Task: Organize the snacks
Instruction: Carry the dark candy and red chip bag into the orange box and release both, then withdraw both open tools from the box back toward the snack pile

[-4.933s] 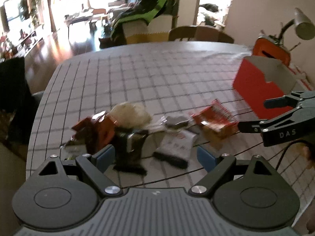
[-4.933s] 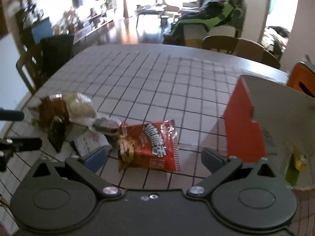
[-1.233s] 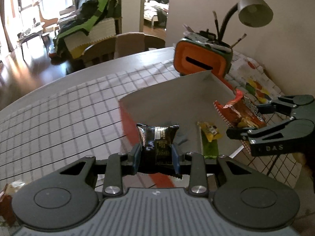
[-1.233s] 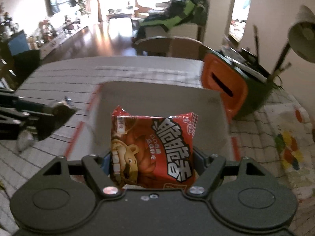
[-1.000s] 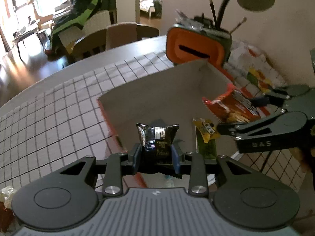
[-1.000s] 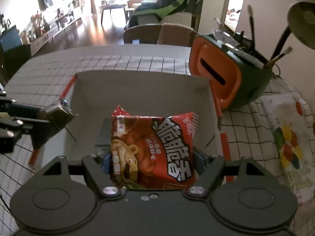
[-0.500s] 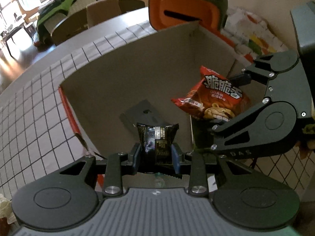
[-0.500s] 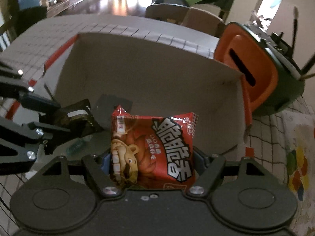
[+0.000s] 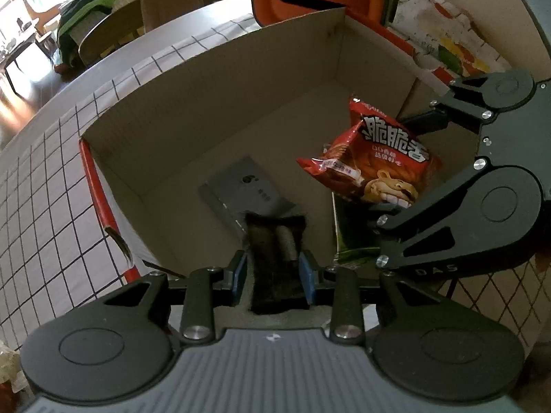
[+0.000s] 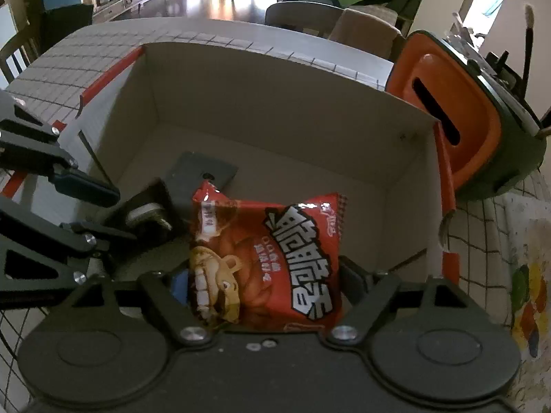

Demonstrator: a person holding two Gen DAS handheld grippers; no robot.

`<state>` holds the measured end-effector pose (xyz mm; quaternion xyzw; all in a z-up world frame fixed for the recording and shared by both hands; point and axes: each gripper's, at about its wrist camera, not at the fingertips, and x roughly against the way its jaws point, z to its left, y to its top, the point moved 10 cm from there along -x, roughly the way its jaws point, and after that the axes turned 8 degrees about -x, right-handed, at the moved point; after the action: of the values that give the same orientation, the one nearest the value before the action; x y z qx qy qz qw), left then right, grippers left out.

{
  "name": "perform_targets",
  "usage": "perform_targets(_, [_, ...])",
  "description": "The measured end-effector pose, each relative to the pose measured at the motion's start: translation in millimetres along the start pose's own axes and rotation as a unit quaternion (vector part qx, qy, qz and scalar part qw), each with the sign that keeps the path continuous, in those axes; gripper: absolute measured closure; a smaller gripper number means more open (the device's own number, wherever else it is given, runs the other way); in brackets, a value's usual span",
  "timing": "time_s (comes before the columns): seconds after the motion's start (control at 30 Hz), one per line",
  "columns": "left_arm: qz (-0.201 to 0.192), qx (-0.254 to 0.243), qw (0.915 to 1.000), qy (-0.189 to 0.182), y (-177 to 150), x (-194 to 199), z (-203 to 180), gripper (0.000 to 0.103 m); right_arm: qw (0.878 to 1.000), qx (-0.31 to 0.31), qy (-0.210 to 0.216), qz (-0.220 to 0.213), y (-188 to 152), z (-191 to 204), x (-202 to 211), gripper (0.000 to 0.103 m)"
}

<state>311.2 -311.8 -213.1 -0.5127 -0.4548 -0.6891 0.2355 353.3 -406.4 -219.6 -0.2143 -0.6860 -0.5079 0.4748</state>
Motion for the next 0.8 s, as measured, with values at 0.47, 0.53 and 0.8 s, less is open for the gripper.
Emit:
perform_targets(0.47, [-0.053,0.042,0.9977,0.000,1.4,46.1,12.6,0.053,0.997,-0.034,0.033,-0.054,12.5,-2.1,42.8,0.016])
perform_targets(0.53, [-0.063,0.048,0.9969,0.001,1.0,53.9,14.9,0.053,0.996,-0.040,0.038,-0.063,14.4,-2.0,51.7,0.016])
perform_targets(0.8, [-0.101,0.064,0.9928,0.007,-4.1,85.1,22.2,0.049,0.990,-0.065,0.064,-0.107,20.7,9.1,89.4,0.010])
